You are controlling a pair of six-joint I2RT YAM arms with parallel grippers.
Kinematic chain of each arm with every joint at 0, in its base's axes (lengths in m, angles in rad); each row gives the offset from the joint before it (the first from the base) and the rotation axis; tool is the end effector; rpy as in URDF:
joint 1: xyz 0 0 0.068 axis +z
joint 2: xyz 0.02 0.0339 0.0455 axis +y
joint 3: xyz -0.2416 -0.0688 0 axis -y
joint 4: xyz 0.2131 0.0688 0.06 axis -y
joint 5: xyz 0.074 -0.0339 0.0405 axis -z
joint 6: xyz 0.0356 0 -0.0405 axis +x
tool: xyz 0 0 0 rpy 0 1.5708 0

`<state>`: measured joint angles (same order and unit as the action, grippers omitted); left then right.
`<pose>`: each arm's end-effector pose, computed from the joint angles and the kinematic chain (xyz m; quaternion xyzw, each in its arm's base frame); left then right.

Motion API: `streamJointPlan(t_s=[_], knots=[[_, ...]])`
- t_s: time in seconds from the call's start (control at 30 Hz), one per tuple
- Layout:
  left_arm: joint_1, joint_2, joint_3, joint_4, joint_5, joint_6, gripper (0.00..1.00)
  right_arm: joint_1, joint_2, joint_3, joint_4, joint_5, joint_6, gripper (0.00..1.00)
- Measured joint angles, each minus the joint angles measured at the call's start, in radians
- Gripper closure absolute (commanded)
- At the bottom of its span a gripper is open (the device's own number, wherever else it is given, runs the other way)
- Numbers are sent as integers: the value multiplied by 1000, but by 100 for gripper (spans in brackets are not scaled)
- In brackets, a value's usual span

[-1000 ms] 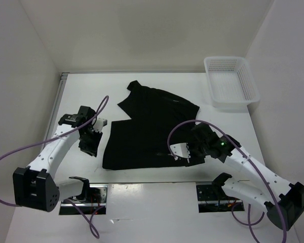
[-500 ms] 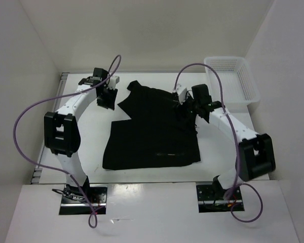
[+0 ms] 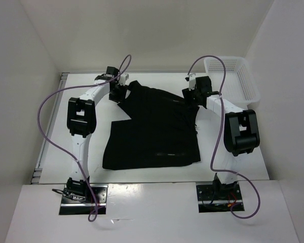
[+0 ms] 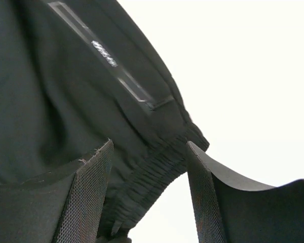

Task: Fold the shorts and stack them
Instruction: Flatten the shorts out

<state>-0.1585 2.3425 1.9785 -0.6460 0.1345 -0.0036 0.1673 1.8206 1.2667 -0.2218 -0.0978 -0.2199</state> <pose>0.4605 -0.0784 0.1743 0.0927 0.9545 -0.0867 0.2700 0.3649 0.0651 0.2099 -0.1957 0.9001 0.0349 0.3877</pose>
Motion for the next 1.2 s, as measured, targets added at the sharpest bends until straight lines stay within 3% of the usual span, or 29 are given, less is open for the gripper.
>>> streamJointPlan(t_s=[0.37,0.47,0.5,0.57,0.7,0.77,1.03,1.1,1.2], knots=[[-42,24,0,42,-44,0,50,-2,77,0,12,118,48,36],[-41,27,0,53,-56,0,60,-5,104,0,24,138,48,36],[-42,28,0,56,-63,1,73,-6,114,0,26,141,48,36],[-41,29,0,60,-63,-2,87,-10,125,0,29,148,49,36],[-42,21,-21,77,-59,-3,100,-11,138,1,38,148,48,42],[-42,3,-56,102,-60,-3,100,-11,146,2,42,149,46,47],[4,-194,-350,79,-103,-2,99,-11,157,2,50,140,38,50],[18,-248,-424,39,-124,-2,88,-11,157,2,52,134,35,50],[20,-298,-494,-33,-158,0,61,-11,157,2,53,117,23,47]])
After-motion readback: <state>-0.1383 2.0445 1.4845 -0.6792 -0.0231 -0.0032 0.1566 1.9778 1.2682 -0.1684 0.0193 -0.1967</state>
